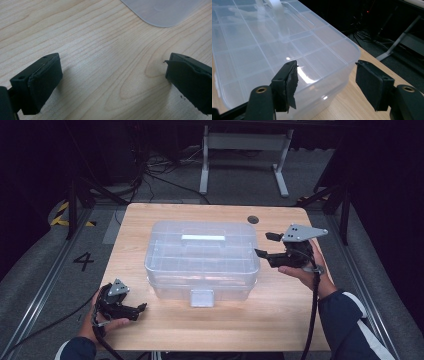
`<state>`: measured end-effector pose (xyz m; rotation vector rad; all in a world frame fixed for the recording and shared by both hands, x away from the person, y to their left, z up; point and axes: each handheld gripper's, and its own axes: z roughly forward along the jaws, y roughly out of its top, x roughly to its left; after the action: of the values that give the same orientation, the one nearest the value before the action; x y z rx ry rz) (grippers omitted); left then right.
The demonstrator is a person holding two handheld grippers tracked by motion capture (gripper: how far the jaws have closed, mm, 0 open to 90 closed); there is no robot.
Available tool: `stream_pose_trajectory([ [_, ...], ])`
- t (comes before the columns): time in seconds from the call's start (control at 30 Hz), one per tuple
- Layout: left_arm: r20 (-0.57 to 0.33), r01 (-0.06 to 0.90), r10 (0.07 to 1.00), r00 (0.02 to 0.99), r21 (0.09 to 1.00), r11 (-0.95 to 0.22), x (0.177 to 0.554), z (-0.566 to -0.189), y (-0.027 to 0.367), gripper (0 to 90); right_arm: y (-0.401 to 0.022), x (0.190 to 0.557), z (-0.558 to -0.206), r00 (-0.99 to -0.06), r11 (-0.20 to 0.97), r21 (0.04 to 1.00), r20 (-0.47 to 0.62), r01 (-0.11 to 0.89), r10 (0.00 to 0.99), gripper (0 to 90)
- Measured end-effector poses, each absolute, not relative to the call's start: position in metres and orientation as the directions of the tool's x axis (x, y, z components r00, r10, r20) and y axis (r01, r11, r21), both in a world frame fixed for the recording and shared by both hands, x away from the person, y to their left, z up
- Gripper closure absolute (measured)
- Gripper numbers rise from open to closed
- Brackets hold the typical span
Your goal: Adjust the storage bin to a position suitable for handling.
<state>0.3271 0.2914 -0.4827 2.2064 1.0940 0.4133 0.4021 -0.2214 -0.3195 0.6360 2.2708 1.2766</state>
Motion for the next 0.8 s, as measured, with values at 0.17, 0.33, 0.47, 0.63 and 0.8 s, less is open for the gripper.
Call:
stream_pose_trajectory([
  [0.17, 0.000, 0.597, 0.796, 0.605, 0.661, -0.454, 0.327, -0.483, 0.291, 1.2, -0.209, 0.406, -0.315, -0.800, 0.471, 0.868, -0.167, 0.158, 0.577, 34.5],
  [0.33, 0.000, 0.598, 0.796, 0.606, 0.660, -0.455, 0.327, -0.483, 0.291, 1.2, -0.192, 0.405, -0.311, -0.816, 0.477, 0.869, -0.177, 0.132, 0.550, 34.6],
  [0.47, -0.005, 0.601, 0.797, 0.604, 0.659, -0.452, 0.327, -0.483, 0.291, 1.2, -0.180, 0.407, -0.311, -0.827, 0.503, 0.856, -0.194, 0.120, 0.528, 34.6],
  [0.63, 0.001, 0.596, 0.795, 0.607, 0.661, -0.456, 0.327, -0.483, 0.292, 1.3, -0.166, 0.413, -0.311, -0.837, 0.512, 0.850, -0.189, 0.121, 0.513, 34.6],
  [0.8, -0.005, 0.599, 0.797, 0.604, 0.662, -0.451, 0.325, -0.482, 0.293, 2.5, -0.155, 0.415, -0.312, -0.847, 0.528, 0.841, -0.192, 0.119, 0.496, 34.7],
])
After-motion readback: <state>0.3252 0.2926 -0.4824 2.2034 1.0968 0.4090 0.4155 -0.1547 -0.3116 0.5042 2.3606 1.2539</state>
